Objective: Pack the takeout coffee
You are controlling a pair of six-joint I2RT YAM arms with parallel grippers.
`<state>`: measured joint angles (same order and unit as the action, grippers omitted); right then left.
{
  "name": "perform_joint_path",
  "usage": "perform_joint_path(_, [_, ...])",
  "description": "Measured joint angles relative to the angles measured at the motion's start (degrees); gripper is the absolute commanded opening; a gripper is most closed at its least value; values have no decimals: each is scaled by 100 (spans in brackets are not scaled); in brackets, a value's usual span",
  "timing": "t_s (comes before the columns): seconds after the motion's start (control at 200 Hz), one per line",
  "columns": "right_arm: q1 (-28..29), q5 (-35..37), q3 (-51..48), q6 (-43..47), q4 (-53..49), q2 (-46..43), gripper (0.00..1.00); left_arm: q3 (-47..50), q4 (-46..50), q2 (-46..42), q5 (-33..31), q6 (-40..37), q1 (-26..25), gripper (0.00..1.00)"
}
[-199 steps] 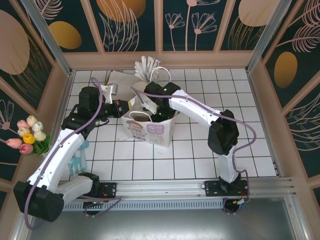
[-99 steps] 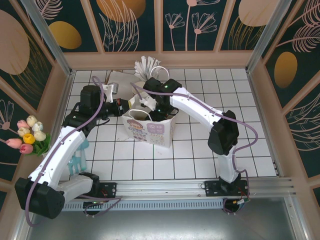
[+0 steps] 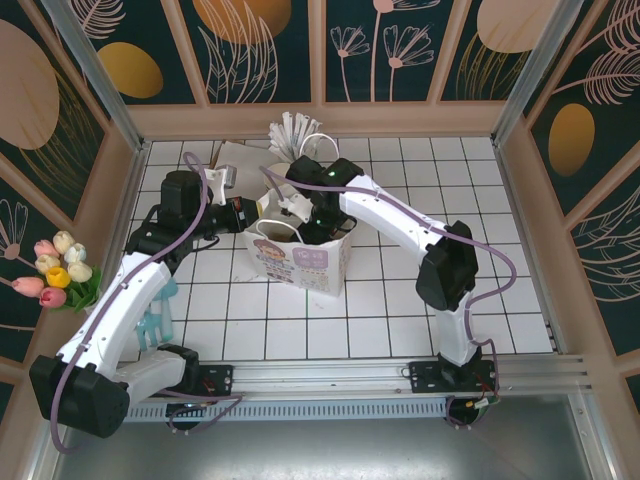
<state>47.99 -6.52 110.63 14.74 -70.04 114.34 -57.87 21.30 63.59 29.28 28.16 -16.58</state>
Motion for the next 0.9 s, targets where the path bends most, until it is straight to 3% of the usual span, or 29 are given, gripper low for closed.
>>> perform_joint_path(0.455, [48, 4, 74, 61, 164, -669, 99, 0, 0, 0, -63, 0, 0, 0])
perform_joint_path(0.696, [48, 39, -48, 125, 1014, -1556, 99, 0, -7, 0, -109, 46, 0, 0])
perform_joint_path(0.901, [48, 85, -800, 11, 2000, -2382, 99, 0, -17, 0, -116, 109, 0, 0])
